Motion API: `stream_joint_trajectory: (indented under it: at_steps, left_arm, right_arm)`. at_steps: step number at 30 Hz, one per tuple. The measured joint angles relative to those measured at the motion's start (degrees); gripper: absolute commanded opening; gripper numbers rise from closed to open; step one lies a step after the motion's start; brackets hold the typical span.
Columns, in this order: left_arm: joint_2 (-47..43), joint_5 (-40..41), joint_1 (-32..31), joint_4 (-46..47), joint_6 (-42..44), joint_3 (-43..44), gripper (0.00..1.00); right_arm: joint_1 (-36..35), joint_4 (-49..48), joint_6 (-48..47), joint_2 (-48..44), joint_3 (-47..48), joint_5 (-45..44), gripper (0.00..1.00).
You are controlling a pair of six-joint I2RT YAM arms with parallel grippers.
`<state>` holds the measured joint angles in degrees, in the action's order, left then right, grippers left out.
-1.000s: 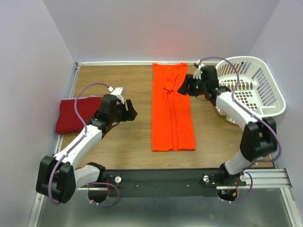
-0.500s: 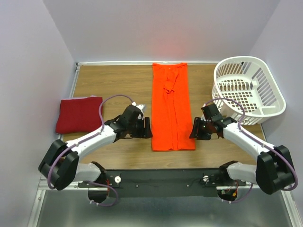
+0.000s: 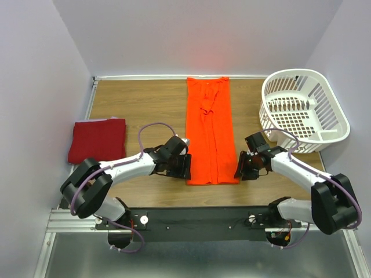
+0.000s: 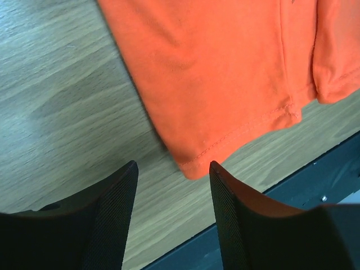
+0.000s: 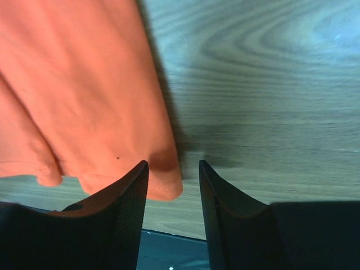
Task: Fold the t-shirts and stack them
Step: Fold the tshirt
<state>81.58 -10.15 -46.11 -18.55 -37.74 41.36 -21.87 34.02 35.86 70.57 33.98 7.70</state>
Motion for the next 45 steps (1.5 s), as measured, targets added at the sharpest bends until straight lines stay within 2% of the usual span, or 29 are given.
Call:
stream_joint_trajectory:
  at_steps: [4,7,9,10,11,12,14,23,39,42,45]
  left_arm:
    - [0.96,0.28,-0.63,0.00,-0.31,0.31,0.60]
    - [1.07,0.46,-0.85,-0.02,-0.57,0.31,0.54]
    - [1.07,0.52,-0.96,-0.07,-0.87,0.33,0.53]
    - [1.07,0.55,-1.03,-0.15,-0.96,0.33,0.50]
    - [1.07,0.59,-1.14,-0.31,-1.14,0.35,0.50]
    - [1.07,0.70,-1.22,-0.52,-1.25,0.39,0.49]
    - [1.07,0.85,-1.36,-0.92,-1.46,0.42,0.48]
    - [2.14,3.43,-1.81,-3.58,-3.26,2.14,0.42]
    - [7.19,7.41,-4.66,-7.72,-6.10,6.51,0.41]
    - [8.09,7.65,-5.44,-8.07,-6.47,7.48,0.39]
    - [8.70,8.37,-6.01,-8.37,-6.73,7.96,0.29]
  right_arm:
    - [-0.63,-0.17,0.70,1.77,-0.31,0.37,0.40]
    - [-1.25,-0.87,1.20,2.56,-0.26,1.07,0.35]
    - [-1.77,-1.44,1.66,2.95,-0.28,1.62,0.24]
    - [-2.01,-1.62,1.75,3.06,-0.31,1.73,0.16]
    - [-2.19,-1.81,1.73,3.10,-0.42,1.86,0.15]
    - [-2.32,-1.97,1.81,3.10,-0.55,1.84,0.07]
    - [-2.78,-2.56,2.38,2.93,-1.03,1.97,0.00]
    - [-3.98,-3.76,2.32,2.69,-1.51,2.03,0.00]
    - [-4.70,-6.36,2.27,2.16,-2.58,3.23,0.00]
    - [-4.74,-6.82,2.27,2.16,-2.75,3.56,0.00]
    - [-4.81,-7.15,2.27,2.10,-2.86,3.74,0.00]
